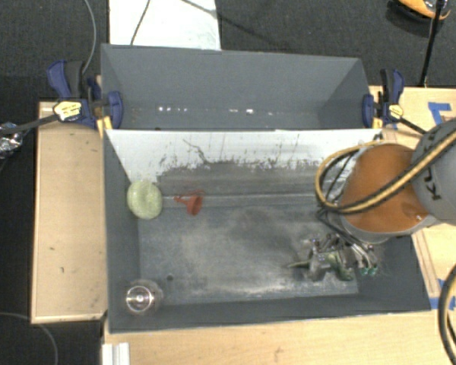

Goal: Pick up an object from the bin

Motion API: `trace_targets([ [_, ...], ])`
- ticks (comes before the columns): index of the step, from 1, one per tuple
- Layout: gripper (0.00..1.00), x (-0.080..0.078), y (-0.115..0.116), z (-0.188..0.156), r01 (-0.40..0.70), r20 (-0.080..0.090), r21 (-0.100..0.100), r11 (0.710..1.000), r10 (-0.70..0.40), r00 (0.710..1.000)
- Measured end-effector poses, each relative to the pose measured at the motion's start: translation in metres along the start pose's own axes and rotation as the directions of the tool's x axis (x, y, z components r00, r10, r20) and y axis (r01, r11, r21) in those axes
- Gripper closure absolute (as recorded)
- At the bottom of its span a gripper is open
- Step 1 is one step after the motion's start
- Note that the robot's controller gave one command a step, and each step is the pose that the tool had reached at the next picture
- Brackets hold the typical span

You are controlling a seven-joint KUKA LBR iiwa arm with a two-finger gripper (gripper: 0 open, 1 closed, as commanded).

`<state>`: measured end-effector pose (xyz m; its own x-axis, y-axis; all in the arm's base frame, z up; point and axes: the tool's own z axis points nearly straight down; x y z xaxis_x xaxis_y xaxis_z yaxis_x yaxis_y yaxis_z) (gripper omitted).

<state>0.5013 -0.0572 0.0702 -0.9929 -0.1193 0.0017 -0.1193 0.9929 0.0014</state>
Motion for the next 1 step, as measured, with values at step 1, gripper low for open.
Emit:
trace_targets([
  [1, 1.00, 0.0103, 0.0016, -0.0475, 0.024, -0.005, -0.002, 1.000, -0.024, 1.000],
])
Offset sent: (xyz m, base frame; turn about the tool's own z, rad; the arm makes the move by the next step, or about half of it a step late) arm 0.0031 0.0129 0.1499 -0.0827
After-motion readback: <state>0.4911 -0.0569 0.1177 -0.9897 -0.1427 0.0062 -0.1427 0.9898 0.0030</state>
